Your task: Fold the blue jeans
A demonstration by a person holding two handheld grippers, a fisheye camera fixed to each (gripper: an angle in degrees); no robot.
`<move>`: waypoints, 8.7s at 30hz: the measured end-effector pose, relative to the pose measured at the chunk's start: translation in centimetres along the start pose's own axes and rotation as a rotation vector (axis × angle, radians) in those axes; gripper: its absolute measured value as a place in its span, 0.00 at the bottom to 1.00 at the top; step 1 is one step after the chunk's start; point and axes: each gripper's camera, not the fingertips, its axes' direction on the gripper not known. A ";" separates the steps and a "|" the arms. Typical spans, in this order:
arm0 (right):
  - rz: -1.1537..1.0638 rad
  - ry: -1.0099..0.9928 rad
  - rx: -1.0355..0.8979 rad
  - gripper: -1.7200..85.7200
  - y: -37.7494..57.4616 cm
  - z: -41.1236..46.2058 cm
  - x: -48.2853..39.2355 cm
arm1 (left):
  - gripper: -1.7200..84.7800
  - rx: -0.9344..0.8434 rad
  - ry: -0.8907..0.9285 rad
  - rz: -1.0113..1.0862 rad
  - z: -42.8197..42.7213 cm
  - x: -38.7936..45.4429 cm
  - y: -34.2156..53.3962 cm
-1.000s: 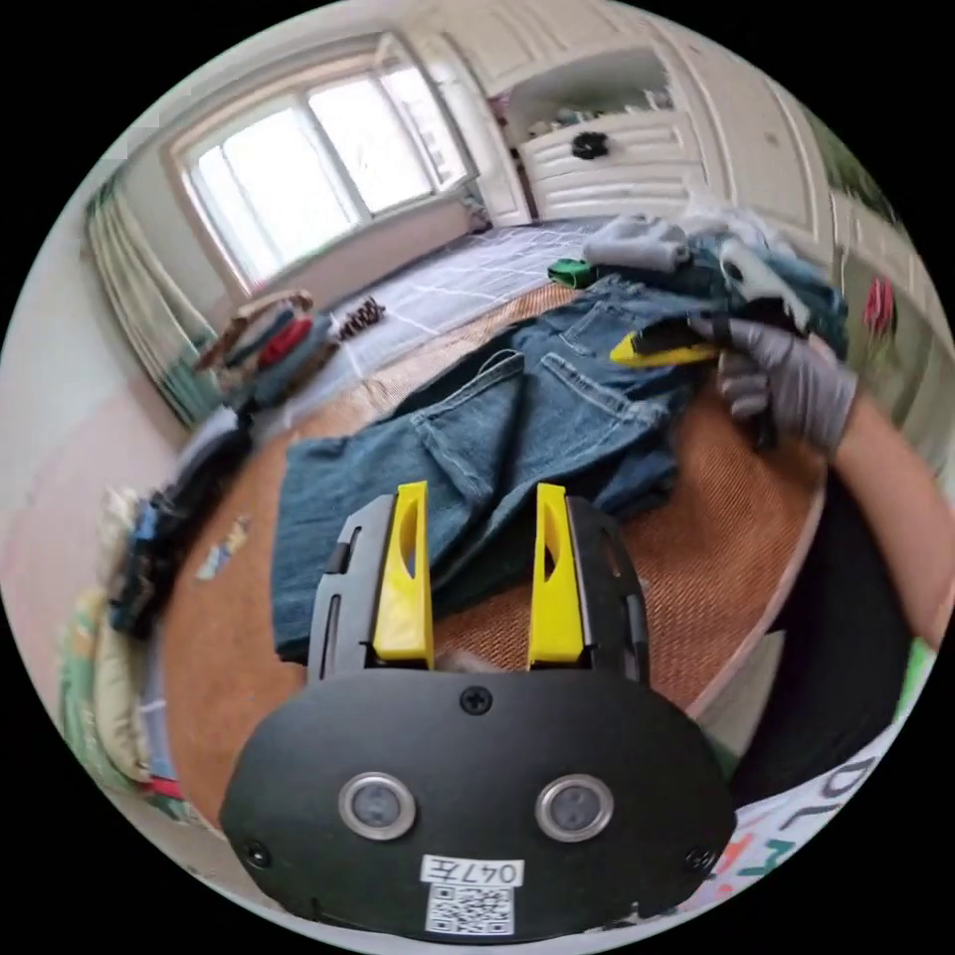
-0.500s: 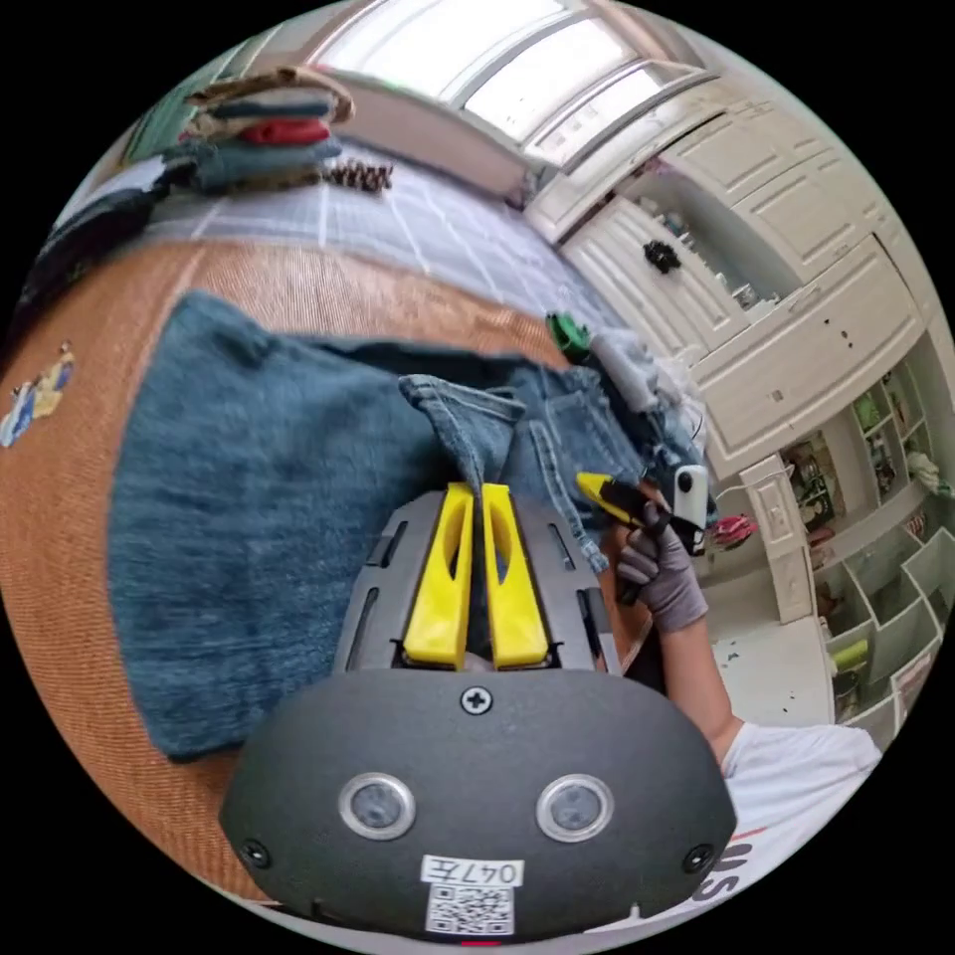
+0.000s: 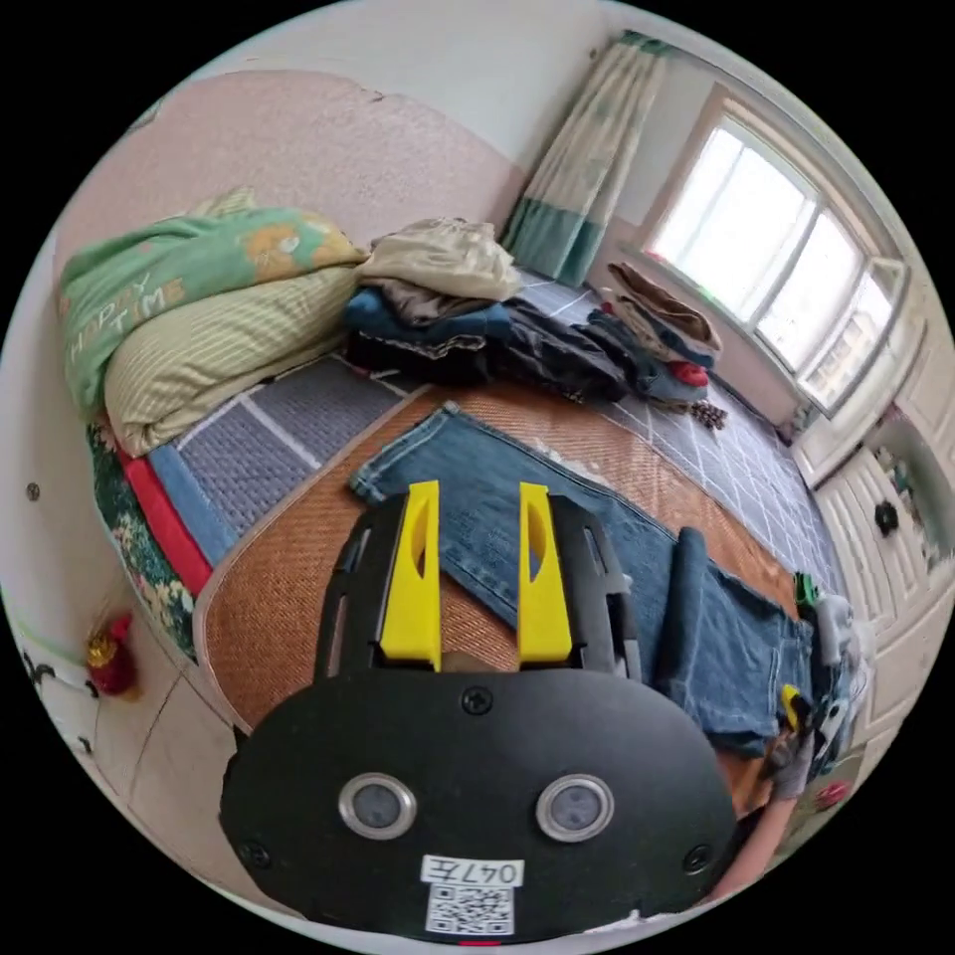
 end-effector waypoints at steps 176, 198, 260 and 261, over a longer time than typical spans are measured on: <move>0.191 0.925 -0.220 0.06 -15.6 -54.2 22.2 | 0.04 -0.249 0.493 -0.384 -5.9 -60.0 44.2; -0.265 0.972 -0.149 0.01 -26.3 -38.6 -3.6 | 0.01 -0.544 -0.099 0.276 18.2 -27.3 12.5; -0.456 1.002 -0.240 0.01 -26.7 -29.9 -14.4 | 0.01 -0.164 -0.016 0.196 -13.9 -29.0 18.8; -0.496 0.958 -0.222 0.01 -26.9 -29.2 -15.2 | 0.01 -0.139 -0.007 0.257 -14.2 -26.5 18.0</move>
